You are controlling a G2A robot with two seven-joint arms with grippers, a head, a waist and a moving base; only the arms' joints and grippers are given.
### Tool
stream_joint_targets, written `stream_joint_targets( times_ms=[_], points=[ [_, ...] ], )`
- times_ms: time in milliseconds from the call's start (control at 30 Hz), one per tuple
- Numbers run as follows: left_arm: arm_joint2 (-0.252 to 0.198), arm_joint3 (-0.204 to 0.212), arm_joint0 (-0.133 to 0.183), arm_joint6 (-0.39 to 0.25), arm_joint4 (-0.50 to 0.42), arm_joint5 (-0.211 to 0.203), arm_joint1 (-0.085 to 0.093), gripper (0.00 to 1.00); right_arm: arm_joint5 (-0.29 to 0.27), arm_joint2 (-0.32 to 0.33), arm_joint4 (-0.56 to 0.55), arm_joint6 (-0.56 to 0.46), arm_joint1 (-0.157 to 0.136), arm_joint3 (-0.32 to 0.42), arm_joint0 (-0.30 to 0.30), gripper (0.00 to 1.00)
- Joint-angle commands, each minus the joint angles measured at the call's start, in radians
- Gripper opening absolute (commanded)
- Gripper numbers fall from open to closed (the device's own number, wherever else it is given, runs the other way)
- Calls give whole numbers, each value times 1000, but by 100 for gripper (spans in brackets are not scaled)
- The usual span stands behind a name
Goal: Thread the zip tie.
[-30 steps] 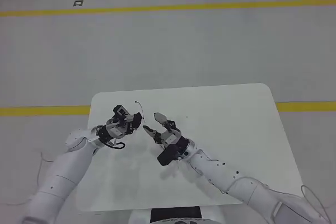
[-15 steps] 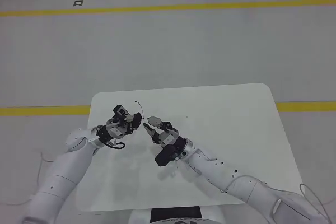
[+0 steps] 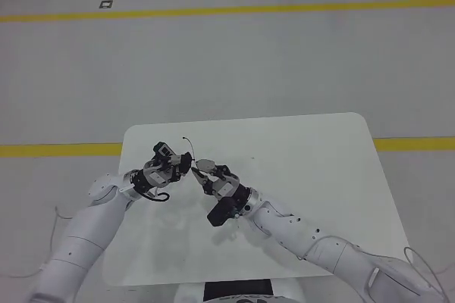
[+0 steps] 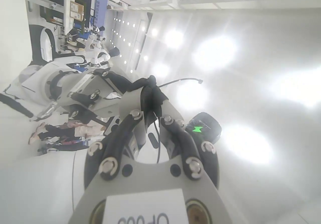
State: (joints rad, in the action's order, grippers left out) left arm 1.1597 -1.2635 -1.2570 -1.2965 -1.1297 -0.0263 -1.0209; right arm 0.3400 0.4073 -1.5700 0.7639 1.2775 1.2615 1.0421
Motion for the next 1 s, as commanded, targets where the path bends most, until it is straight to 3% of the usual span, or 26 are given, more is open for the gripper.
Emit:
stream_joint_targets(
  times_ms=[0, 500, 967],
  points=[
    [0, 0, 0, 0, 0, 0, 0, 0, 0, 2, 0, 1, 0, 0, 1, 15],
    [0, 0, 0, 0, 0, 0, 0, 0, 0, 13, 0, 5, 1, -2, 6, 0],
    [0, 0, 0, 0, 0, 0, 0, 0, 0, 36, 0, 6, -1, -4, 21, 0]
  ],
)
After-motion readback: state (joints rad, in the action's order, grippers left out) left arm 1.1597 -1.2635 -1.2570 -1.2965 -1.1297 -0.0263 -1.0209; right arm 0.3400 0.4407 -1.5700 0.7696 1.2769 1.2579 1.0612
